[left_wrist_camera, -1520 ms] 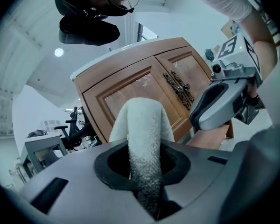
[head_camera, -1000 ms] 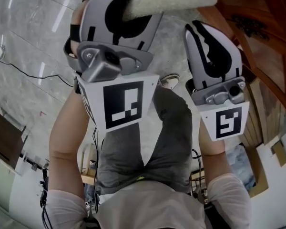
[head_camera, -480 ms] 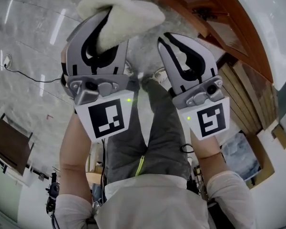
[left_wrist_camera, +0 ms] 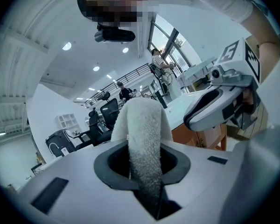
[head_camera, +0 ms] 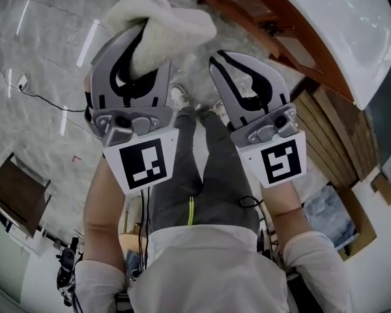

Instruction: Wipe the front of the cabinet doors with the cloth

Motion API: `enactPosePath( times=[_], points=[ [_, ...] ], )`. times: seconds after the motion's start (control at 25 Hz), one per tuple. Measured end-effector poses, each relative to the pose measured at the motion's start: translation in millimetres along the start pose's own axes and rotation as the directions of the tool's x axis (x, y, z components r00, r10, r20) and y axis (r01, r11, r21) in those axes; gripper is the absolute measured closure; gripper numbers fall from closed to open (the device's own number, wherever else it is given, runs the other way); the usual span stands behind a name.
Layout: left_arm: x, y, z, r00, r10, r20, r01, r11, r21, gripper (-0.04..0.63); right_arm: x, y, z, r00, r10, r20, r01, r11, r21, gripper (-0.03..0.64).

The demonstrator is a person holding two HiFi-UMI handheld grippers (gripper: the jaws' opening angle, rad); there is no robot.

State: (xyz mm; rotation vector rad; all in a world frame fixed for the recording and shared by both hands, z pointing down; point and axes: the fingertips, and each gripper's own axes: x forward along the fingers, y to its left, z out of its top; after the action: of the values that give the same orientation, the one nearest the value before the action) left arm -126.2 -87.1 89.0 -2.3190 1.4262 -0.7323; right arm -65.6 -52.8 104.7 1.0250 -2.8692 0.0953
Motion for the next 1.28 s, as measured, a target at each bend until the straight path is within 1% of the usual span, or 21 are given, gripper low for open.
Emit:
enactPosePath(
  times=[0.16,0.28,0.52,0.64,0.84,1.04,1.28],
  points=[
    [-13.1,22.3,17.2,1.000,0.006,0.003,-0.006,1.000,-0.008,0.503,5.0,10.7,27.5,1.000,0.005,-0.008,-0.005,1.000,-0.003,0.558],
    [-25.4,34.4,40.3,1.000,0.006,0.003,-0.006,1.000,-0.017,0.503,-2.8,14.2,53.0,1.000,-0.007,-0.012,0.007,1.000,0.004,0.558],
    [-48.3,52.3,93.6,1.000,0.006,0.002,-0.006,1.000,-0.004,0.503,-19.8,11.8,110.5,0.998,-0.051,0.036,0.048,0.997,0.064,0.558],
    [-58.5,64.5,111.7,1.000,0.021,-0.007,-0.021,1.000,-0.001,0.503,-23.6,12.0,134.0,0.996,-0.062,0.057,0.058,0.996,0.072,0.558],
    [-65.2,79.3,136.5,0.999,0.053,-0.010,-0.053,0.998,0.018,0.503,-30.4,5.7,160.4,0.994,-0.067,0.081,0.061,0.995,0.073,0.558],
    [-68.9,87.2,167.7,0.997,0.069,0.024,-0.070,0.997,0.029,0.503,-40.4,-1.2,186.3,0.993,-0.069,0.092,0.065,0.997,0.048,0.558],
    [-73.7,94.8,204.5,0.992,0.092,0.086,-0.093,0.996,0.008,0.503,-56.2,-10.5,220.2,0.991,-0.086,0.101,0.087,0.996,-0.008,0.558]
  ],
)
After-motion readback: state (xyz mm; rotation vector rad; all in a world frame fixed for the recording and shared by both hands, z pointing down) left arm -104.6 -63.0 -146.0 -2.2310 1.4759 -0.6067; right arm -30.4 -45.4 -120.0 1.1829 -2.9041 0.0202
